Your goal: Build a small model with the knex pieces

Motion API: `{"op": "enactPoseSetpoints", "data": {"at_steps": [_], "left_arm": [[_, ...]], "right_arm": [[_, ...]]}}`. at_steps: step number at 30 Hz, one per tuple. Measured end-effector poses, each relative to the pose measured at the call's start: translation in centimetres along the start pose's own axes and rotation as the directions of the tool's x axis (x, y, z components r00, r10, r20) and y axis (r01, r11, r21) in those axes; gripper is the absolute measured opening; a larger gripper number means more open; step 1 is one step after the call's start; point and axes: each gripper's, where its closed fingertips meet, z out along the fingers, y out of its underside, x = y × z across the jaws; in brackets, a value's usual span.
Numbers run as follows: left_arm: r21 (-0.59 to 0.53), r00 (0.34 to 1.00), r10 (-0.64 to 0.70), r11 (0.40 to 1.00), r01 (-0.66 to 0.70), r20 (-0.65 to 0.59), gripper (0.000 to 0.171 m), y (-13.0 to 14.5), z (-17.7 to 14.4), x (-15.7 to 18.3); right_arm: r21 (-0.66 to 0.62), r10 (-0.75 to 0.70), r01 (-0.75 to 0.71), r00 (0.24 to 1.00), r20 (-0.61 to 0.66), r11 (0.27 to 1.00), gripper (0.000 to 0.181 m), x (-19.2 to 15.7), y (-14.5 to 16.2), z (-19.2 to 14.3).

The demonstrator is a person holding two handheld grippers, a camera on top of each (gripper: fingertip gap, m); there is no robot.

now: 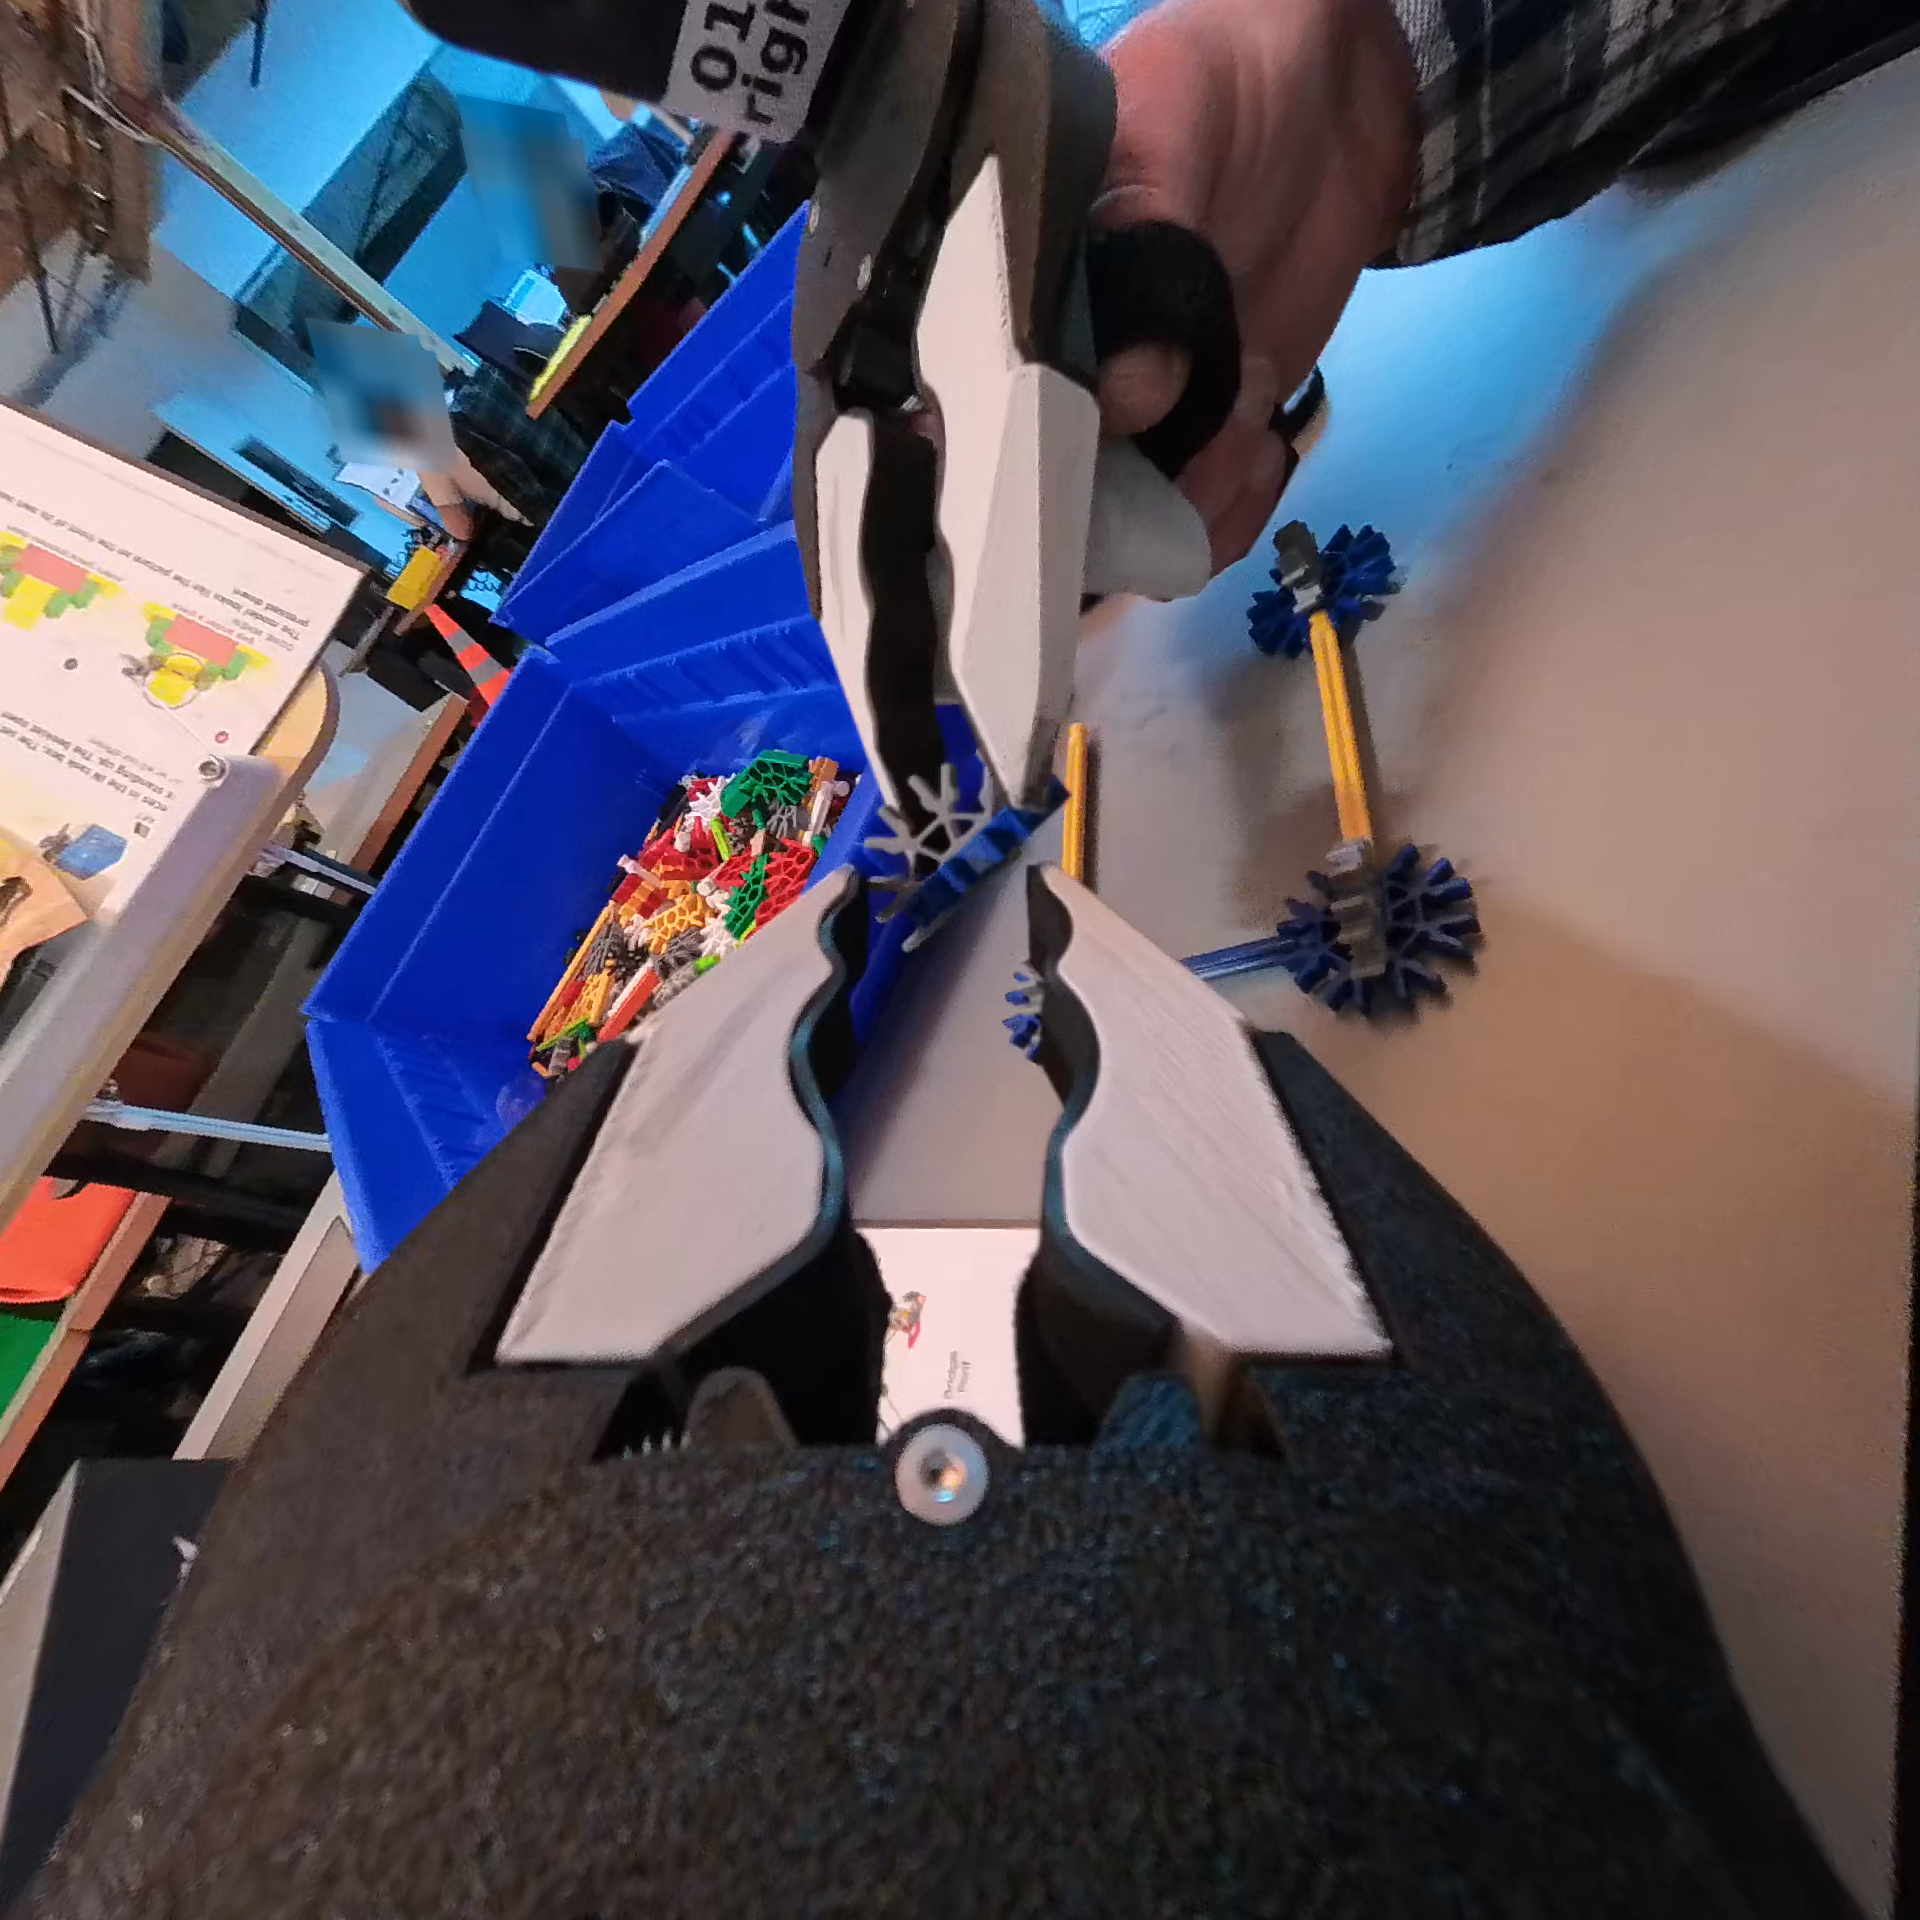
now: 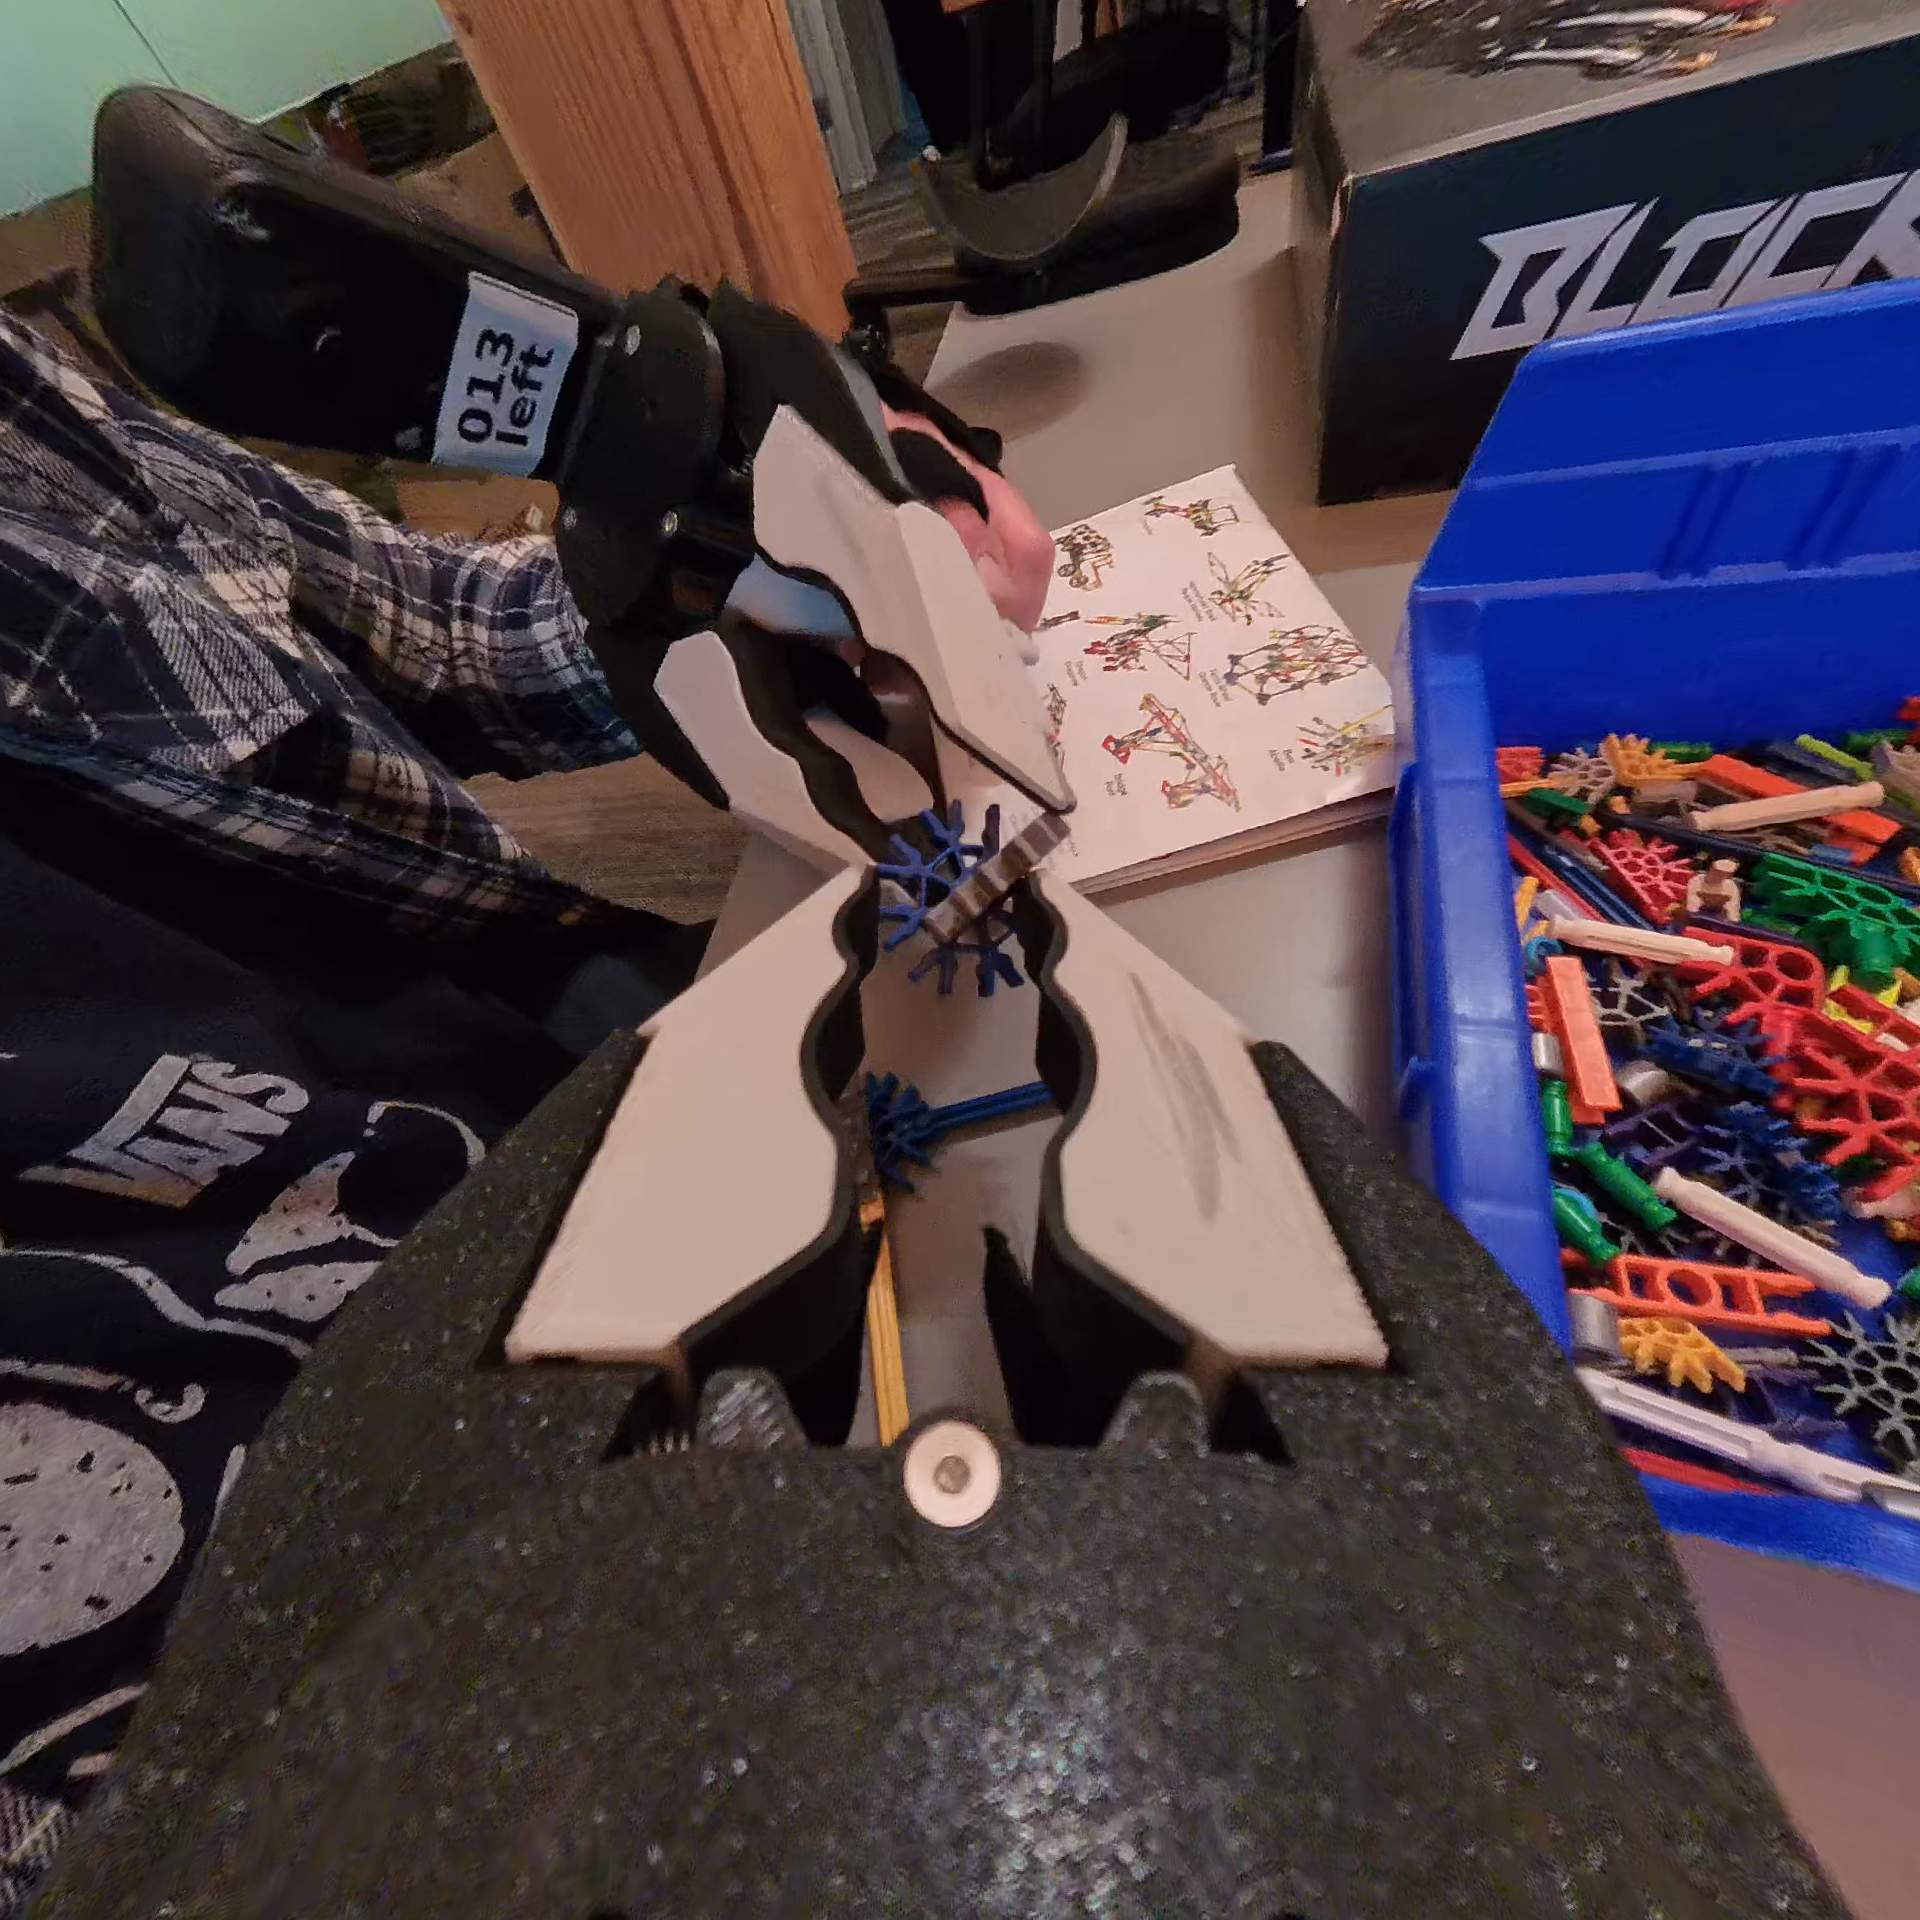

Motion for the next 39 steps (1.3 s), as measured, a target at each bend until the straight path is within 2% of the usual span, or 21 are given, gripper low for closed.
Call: {"op": "enactPoseSetpoints", "data": {"at_steps": [1,3,9,17,24,28,35,39], "left_arm": [[-0.003,1.000,-0.004,1.000,0.004,-0.008,0.029,0.1,0.0,0.1],[0.012,1.000,-0.001,1.000,0.001,-0.016,0.027,-0.2,-0.2,0.3],[0.001,0.999,-0.033,0.999,0.033,-0.010,0.028,0.4,0.2,0.5],[-0.008,0.997,-0.076,0.997,0.076,-0.006,0.027,0.8,0.6,0.2],[0.018,0.991,-0.130,0.991,0.131,-0.020,0.027,0.5,0.5,0.1],[0.081,0.981,-0.187,0.978,0.191,-0.049,0.027,-0.4,0.0,0.0],[0.132,0.970,-0.235,0.961,0.242,-0.066,0.027,-1.4,-0.4,-0.3],[0.164,0.962,-0.260,0.949,0.269,-0.078,0.027,-2.0,-0.7,-0.4]], "right_arm": [[-0.007,0.001,-0.001,1.000,-0.004,1.000,0.025,0.1,0.1,0.1],[-0.010,-0.008,0.007,1.000,-0.020,1.000,0.012,0.3,0.4,0.2],[-0.050,-0.036,0.033,0.997,-0.067,0.998,0.013,0.8,0.9,0.3],[-0.032,0.016,-0.019,0.994,-0.104,0.999,0.014,1.5,1.0,0.2],[-0.001,0.039,-0.039,0.994,-0.104,0.999,0.023,1.5,0.6,-0.3],[0.016,0.063,-0.062,0.996,-0.059,0.998,0.037,1.0,0.4,-0.6],[0.087,0.059,-0.060,0.998,0.014,0.994,0.045,-0.4,-0.9,-0.9],[0.083,0.057,-0.057,0.998,0.005,0.995,0.046,-0.5,-0.8,-1.1]]}}
